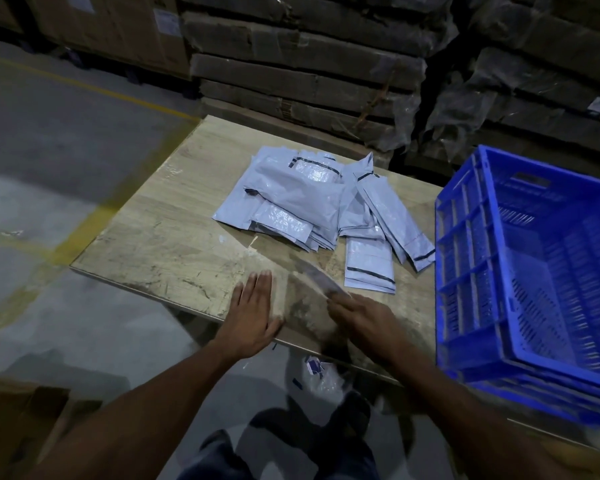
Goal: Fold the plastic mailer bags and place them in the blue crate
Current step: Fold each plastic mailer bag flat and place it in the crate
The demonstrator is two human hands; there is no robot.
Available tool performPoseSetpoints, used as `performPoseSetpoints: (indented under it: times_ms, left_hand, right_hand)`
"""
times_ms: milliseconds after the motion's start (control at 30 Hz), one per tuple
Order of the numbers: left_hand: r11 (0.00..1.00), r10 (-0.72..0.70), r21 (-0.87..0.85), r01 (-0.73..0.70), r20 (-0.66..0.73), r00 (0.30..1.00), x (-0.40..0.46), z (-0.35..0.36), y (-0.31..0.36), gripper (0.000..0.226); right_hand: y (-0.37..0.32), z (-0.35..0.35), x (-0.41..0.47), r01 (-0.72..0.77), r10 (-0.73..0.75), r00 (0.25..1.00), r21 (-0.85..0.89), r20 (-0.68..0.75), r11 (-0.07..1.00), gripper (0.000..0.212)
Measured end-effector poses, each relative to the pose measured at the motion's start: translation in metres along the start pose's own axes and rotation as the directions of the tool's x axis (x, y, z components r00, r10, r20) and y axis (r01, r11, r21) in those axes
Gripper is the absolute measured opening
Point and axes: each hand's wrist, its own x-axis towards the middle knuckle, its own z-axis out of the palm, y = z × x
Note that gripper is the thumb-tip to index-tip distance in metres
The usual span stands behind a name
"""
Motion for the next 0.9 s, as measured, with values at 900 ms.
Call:
performPoseSetpoints:
  times_ms: [900]
  left_hand:
    - [0.938,0.305,0.196,-0.287,-0.069,0.950,0.015,0.014,0.043,0.058]
  right_hand:
    - [-0.035,0.075,0.007,-0.417,0.343,0.899,0.293,0.272,0.860,0.072]
